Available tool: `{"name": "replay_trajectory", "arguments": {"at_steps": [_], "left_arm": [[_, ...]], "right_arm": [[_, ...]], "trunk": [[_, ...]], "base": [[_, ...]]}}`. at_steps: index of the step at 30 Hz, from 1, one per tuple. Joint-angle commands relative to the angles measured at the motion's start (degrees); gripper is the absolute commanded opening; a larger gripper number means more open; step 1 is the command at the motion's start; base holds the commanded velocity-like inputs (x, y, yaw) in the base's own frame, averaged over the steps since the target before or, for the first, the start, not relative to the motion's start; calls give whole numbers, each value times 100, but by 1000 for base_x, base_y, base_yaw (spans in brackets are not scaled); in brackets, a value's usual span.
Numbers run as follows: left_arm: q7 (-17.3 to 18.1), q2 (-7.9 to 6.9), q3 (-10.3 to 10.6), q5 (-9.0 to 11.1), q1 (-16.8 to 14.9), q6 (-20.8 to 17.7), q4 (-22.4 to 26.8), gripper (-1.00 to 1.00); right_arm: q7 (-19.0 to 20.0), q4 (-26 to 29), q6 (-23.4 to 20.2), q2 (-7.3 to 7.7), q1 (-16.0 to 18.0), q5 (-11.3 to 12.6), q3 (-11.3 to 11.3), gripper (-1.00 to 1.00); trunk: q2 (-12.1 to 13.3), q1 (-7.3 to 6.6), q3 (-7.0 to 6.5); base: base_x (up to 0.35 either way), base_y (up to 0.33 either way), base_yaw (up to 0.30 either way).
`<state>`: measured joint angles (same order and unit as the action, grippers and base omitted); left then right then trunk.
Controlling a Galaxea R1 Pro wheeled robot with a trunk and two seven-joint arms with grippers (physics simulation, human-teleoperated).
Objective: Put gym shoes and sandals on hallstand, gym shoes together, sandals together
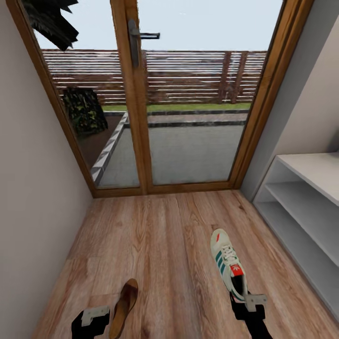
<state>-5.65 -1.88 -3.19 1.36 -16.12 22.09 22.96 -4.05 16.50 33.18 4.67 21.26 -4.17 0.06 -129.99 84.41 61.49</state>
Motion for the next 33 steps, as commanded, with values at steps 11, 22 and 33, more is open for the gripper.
{"name": "replay_trajectory", "arguments": {"at_steps": [11, 22, 33], "left_arm": [[6, 3, 70, 3, -6, -12, -2, 100], [75, 49, 84, -328, -131, -1057, 37, 100], [1114, -176, 269, -725, -602, -1697, -8, 100]], "right_arm": [[-27, 3056, -2412, -130, 1, -42, 25, -100], [577, 3647, -3215, -126, 1, -32, 21, -100], [607, 3997, -3573, -132, 1, -31, 19, -100]], "trunk": [[-1, 2, 5], [-1, 2, 5], [-1, 2, 5]], "base": [[122, -93, 0], [1, -1, 0], [0, 0, -99]]}}
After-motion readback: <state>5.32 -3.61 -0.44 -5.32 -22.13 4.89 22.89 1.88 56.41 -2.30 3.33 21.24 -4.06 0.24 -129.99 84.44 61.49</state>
